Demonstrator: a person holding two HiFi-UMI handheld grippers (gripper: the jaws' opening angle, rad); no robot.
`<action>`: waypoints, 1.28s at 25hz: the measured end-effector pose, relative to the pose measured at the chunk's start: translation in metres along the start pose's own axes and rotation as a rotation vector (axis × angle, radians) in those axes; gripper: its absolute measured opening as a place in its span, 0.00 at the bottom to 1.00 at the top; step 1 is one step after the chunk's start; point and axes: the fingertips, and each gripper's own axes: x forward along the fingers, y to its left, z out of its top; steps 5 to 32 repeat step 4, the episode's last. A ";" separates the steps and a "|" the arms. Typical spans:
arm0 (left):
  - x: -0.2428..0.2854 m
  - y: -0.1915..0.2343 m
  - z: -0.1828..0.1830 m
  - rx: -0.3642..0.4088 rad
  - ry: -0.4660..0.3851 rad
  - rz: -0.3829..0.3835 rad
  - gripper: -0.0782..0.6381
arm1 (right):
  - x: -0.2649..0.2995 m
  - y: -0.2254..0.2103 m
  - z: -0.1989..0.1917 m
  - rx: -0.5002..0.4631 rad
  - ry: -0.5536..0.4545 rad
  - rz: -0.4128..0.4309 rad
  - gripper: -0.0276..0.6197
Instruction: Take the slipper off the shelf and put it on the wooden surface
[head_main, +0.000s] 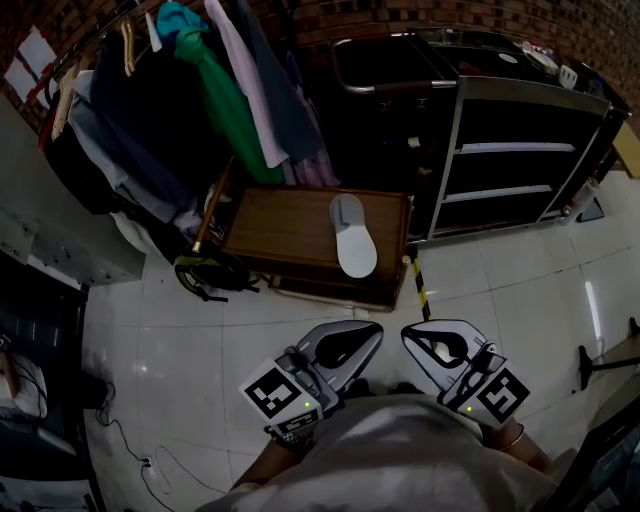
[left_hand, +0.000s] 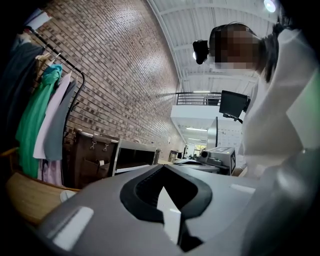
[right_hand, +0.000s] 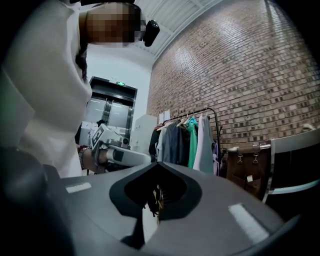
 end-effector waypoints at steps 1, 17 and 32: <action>0.001 0.000 0.000 0.001 0.000 -0.004 0.11 | 0.000 0.000 0.000 0.001 0.000 0.000 0.05; 0.004 -0.001 -0.001 0.001 0.004 -0.013 0.11 | 0.000 -0.001 -0.002 0.006 0.000 0.000 0.05; 0.004 -0.001 -0.001 0.001 0.004 -0.013 0.11 | 0.000 -0.001 -0.002 0.006 0.000 0.000 0.05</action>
